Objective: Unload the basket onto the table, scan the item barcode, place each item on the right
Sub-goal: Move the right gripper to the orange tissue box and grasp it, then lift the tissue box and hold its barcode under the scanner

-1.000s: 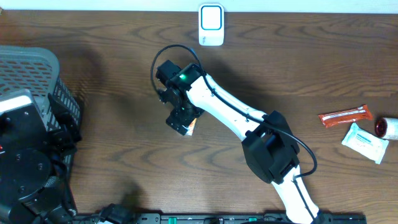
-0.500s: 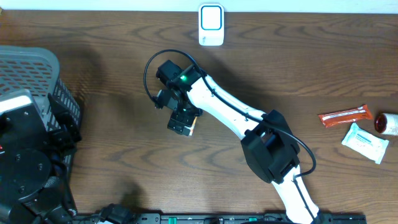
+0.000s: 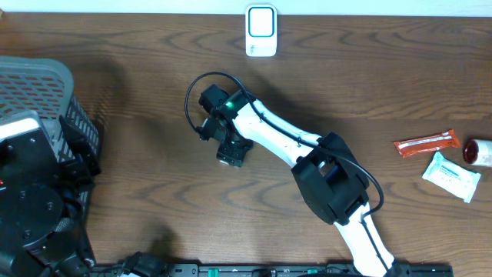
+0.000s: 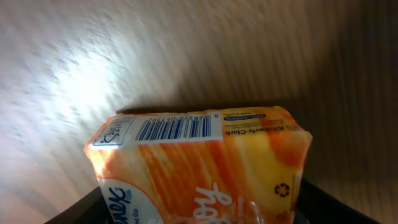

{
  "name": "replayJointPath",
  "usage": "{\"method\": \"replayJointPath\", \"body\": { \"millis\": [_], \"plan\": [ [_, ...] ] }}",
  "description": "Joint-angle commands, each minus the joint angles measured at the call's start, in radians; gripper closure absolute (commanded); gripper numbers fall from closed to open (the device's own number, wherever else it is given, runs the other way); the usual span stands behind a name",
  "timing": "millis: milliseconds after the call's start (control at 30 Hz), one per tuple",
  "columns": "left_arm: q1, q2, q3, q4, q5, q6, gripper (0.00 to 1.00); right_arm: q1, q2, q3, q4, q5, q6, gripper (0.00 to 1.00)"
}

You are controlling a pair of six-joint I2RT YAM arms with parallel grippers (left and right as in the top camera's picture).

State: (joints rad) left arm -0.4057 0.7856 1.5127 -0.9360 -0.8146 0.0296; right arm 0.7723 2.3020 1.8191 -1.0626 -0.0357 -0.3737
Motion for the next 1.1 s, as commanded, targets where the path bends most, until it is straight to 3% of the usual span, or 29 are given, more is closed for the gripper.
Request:
{"method": "replayJointPath", "body": {
  "millis": [0,33,267,400,433,533,633,767,900,1067],
  "plan": [
    [0.003,0.002,-0.004,0.001,-0.009,-0.002,0.16,-0.012,0.014,-0.001,-0.042,0.193,0.082,0.28],
    [0.003,0.002,-0.004,0.001,-0.009,-0.002,0.16,-0.012,0.011,0.007,-0.063,0.201,0.094,0.02],
    [0.003,0.002,-0.004,0.001,-0.009,-0.002,0.16,0.027,-0.024,0.169,-0.157,0.2,0.274,0.01],
    [0.003,0.002,-0.004,0.001,-0.009,-0.002,0.16,0.04,-0.03,0.207,-0.063,0.127,0.362,0.03],
    [0.003,0.002,-0.004,0.001,-0.009,-0.001,0.16,0.04,-0.026,0.196,-0.027,0.102,0.362,0.13],
    [0.003,0.002,-0.004,0.001,-0.009,-0.002,0.16,0.039,-0.011,0.132,0.078,0.053,0.405,0.55],
    [0.003,0.002,-0.004,0.001,-0.009,-0.002,0.16,0.038,0.005,0.06,0.148,0.054,0.463,0.78],
    [0.003,0.002,-0.004,0.001,-0.009,-0.002,0.16,0.038,0.008,-0.006,0.181,0.049,0.494,0.9],
    [0.003,0.002,-0.004,0.001,-0.009,-0.002,0.16,0.039,0.008,-0.018,0.111,0.023,0.5,0.99],
    [0.003,0.002,-0.004,0.001,-0.009,-0.002,0.16,0.039,0.008,-0.019,-0.092,0.034,0.481,0.99]
  ]
}}
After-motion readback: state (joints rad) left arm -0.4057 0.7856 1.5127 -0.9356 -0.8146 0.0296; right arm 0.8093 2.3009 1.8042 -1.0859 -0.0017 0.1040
